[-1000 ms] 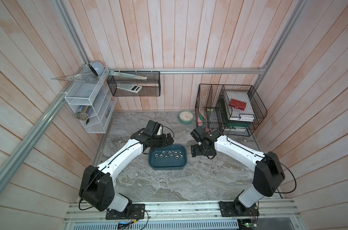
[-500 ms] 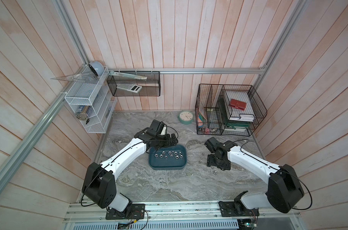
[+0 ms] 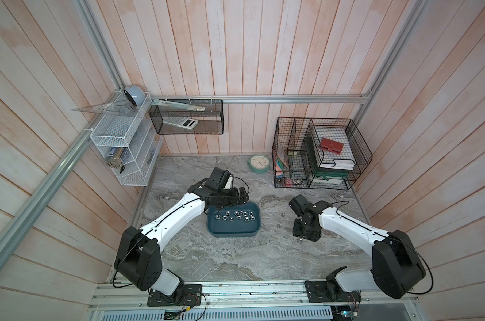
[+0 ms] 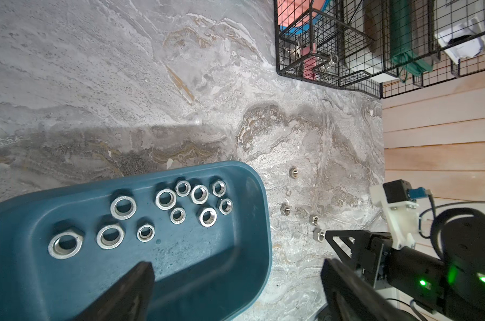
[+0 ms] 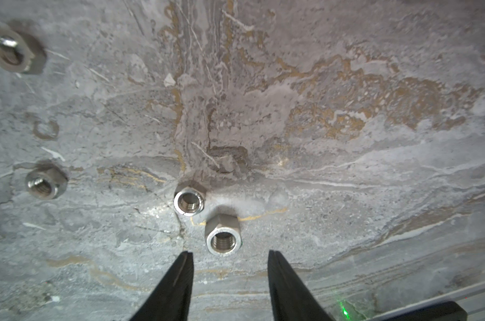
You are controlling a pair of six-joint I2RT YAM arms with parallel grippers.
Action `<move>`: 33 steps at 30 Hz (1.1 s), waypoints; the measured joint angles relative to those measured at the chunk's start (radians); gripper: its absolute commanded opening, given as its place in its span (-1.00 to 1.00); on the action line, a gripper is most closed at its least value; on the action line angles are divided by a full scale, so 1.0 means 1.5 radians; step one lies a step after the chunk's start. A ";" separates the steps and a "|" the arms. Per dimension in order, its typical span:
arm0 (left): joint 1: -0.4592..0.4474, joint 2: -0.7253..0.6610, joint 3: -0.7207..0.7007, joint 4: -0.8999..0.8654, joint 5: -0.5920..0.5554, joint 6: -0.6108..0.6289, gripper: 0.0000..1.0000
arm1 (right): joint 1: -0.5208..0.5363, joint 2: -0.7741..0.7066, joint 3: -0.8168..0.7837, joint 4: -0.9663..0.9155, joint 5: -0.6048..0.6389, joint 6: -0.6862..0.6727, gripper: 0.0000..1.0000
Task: Put the nuts on the desktop into the storage box
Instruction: Pick up the nut from the center of the board.
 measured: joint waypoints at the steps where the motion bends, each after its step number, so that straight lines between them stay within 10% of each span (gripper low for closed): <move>1: 0.000 0.000 0.000 0.000 0.000 0.000 1.00 | 0.000 0.003 -0.005 0.004 -0.003 0.000 -0.11; 33: 0.000 0.000 0.011 -0.019 -0.004 0.003 1.00 | -0.004 0.048 -0.004 0.032 -0.034 -0.022 -0.55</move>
